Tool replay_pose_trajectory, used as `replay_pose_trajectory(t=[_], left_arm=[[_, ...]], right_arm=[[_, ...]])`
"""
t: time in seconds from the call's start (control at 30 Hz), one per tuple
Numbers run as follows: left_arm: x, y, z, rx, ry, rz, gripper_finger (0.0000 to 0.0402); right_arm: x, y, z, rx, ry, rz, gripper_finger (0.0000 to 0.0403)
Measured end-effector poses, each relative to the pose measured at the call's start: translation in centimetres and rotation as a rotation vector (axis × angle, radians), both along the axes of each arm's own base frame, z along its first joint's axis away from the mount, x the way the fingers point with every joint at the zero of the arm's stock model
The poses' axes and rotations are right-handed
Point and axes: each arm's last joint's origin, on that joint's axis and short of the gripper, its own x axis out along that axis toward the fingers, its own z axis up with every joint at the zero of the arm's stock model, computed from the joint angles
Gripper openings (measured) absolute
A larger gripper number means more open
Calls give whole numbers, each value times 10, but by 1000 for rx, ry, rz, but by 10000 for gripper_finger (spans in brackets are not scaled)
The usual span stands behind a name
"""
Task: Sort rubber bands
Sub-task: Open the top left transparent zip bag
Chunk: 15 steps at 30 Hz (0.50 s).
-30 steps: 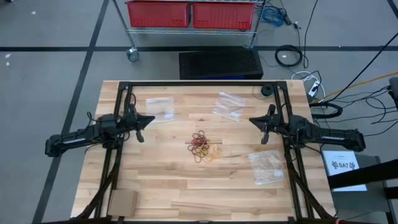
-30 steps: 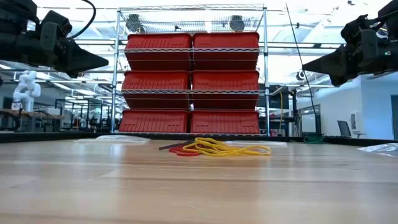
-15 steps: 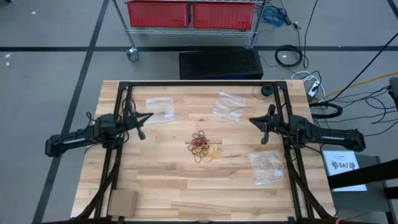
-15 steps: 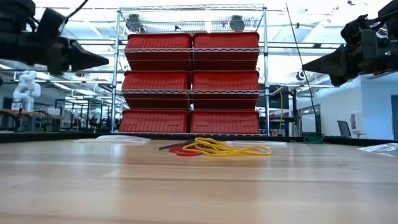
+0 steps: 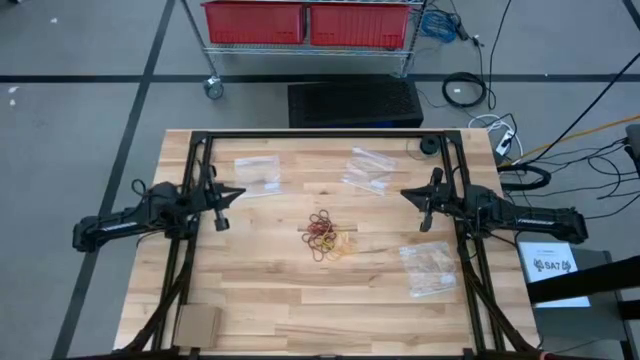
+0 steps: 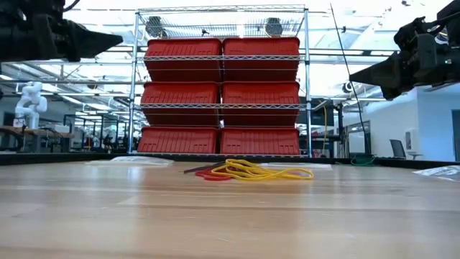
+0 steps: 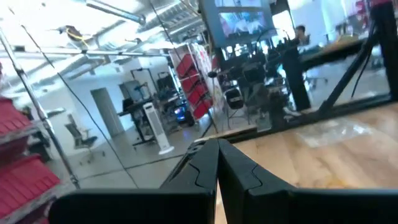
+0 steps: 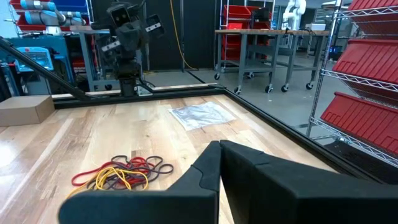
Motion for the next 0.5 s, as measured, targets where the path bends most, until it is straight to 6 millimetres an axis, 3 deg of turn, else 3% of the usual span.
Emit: replay_pose_trajectory(t=[0.33,0.5], left_arm=[[3,2,-11,-202,77,29,13],[7,4,-22,-167,165,77,13]], right_arm=[[0,0,0,0,0,0,0],[0,0,0,0,0,0,0]])
